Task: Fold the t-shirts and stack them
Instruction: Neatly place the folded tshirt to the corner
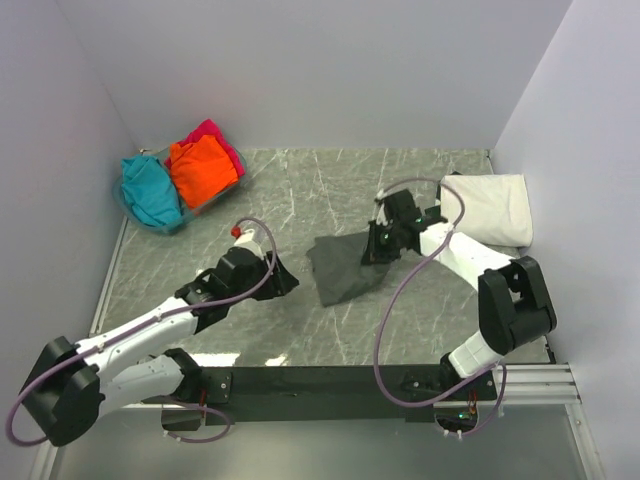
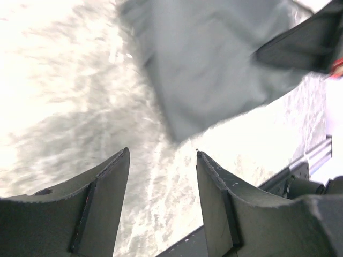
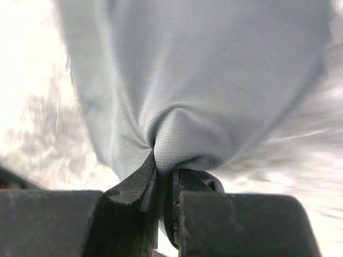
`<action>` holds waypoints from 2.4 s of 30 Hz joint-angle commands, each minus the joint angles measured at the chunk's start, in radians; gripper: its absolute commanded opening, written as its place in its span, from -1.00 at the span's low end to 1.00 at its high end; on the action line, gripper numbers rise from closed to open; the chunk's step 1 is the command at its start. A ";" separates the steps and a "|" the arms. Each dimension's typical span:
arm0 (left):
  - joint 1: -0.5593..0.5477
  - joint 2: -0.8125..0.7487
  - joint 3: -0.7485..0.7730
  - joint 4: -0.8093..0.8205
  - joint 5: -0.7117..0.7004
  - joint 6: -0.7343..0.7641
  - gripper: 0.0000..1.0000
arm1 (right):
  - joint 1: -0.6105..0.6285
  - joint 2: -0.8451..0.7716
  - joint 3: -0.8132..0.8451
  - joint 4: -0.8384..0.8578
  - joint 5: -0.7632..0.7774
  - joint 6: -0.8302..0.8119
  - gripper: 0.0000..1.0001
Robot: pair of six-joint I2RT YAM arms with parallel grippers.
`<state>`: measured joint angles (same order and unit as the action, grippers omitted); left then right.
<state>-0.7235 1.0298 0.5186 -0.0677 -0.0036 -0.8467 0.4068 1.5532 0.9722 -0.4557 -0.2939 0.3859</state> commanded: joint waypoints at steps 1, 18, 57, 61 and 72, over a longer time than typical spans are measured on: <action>0.048 -0.055 -0.025 -0.069 -0.010 0.043 0.18 | -0.062 -0.032 0.129 -0.121 0.110 -0.151 -1.00; 0.102 -0.145 -0.100 -0.116 -0.004 0.044 0.19 | -0.333 0.246 0.741 -0.371 0.164 -0.469 -1.00; 0.110 -0.076 -0.104 -0.084 0.033 0.018 0.19 | -0.698 0.327 0.760 -0.199 0.252 -0.502 -1.00; 0.110 -0.082 -0.100 -0.096 0.025 0.015 0.19 | -0.698 0.347 0.755 -0.176 0.291 -0.478 -0.91; 0.110 -0.100 -0.077 -0.144 0.007 0.008 0.71 | -0.698 0.248 0.711 -0.190 0.331 -0.423 0.72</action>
<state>-0.6182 0.9562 0.3988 -0.2089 0.0181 -0.8333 -0.2863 1.9007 1.7126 -0.6857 0.0162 -0.0593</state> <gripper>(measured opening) 0.836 0.828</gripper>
